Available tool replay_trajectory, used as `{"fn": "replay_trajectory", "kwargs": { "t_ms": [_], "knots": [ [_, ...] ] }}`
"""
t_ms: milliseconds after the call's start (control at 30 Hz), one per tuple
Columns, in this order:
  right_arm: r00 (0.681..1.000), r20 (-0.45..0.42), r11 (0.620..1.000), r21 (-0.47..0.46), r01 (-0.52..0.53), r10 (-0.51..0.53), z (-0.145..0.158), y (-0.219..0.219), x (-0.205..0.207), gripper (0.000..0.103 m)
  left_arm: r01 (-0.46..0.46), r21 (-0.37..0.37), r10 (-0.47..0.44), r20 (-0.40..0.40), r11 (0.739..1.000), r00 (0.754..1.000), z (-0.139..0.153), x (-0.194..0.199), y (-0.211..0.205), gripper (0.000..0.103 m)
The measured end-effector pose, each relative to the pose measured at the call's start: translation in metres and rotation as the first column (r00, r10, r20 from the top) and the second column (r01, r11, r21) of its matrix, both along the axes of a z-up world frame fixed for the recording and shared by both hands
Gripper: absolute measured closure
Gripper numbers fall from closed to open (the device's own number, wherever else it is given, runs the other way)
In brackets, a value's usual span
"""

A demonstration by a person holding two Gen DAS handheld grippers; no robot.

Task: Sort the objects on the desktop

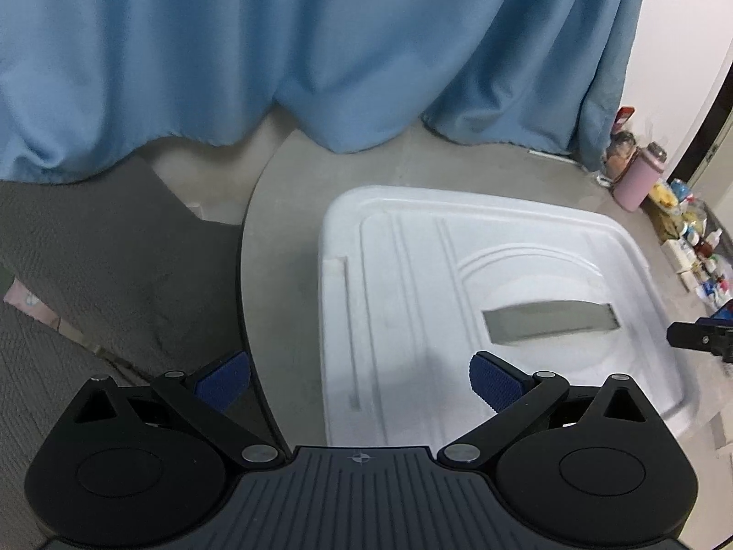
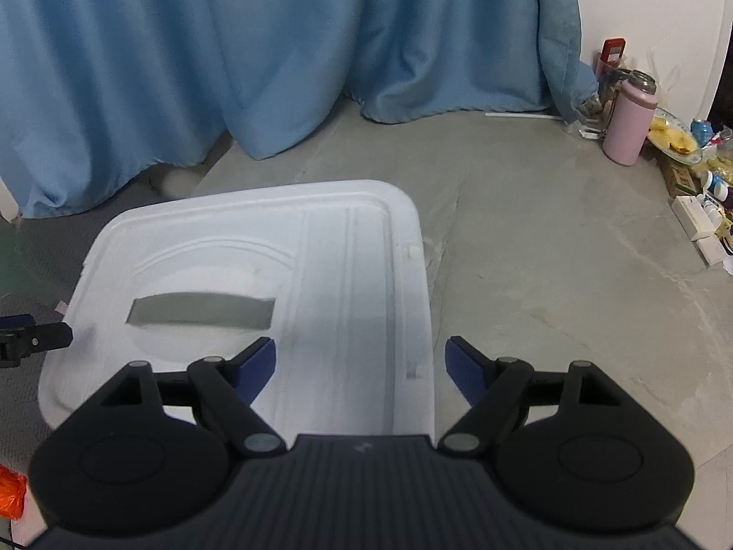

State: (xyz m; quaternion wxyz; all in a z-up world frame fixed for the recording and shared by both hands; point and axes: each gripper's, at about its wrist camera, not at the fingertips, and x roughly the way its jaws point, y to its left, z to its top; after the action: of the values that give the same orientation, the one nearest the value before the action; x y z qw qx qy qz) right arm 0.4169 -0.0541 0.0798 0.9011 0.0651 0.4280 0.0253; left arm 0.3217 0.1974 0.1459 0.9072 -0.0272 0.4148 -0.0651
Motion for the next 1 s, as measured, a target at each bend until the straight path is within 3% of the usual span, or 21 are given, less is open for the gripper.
{"fn": "replay_trajectory", "kwargs": {
  "t_ms": [233,433,633,800,1000],
  "knots": [
    [0.995,0.082,0.998,-0.016,-0.058,0.059,0.013,0.021,-0.036,0.021,-0.026,0.003,0.026,0.119,1.000,0.993,0.016,-0.055,-0.008,0.000],
    [0.987,0.131,0.994,-0.055,-0.092,0.098,0.013,0.029,-0.076,0.018,-0.060,0.085,0.042,0.200,0.995,0.979,0.019,-0.109,-0.034,0.000],
    [0.979,0.169,0.991,-0.082,-0.102,0.115,-0.007,0.033,-0.134,0.013,-0.074,0.035,0.064,0.221,0.997,0.973,-0.005,-0.167,-0.058,0.000],
    [0.972,0.206,0.992,-0.086,-0.097,0.112,-0.031,0.037,-0.177,0.012,-0.116,0.023,0.104,0.297,0.993,0.949,-0.032,-0.221,-0.074,0.000],
    [0.963,0.243,0.991,-0.097,-0.092,0.113,-0.062,0.044,-0.214,0.012,-0.132,0.046,0.112,0.305,0.990,0.946,-0.069,-0.260,-0.086,0.000]
  ]
}}
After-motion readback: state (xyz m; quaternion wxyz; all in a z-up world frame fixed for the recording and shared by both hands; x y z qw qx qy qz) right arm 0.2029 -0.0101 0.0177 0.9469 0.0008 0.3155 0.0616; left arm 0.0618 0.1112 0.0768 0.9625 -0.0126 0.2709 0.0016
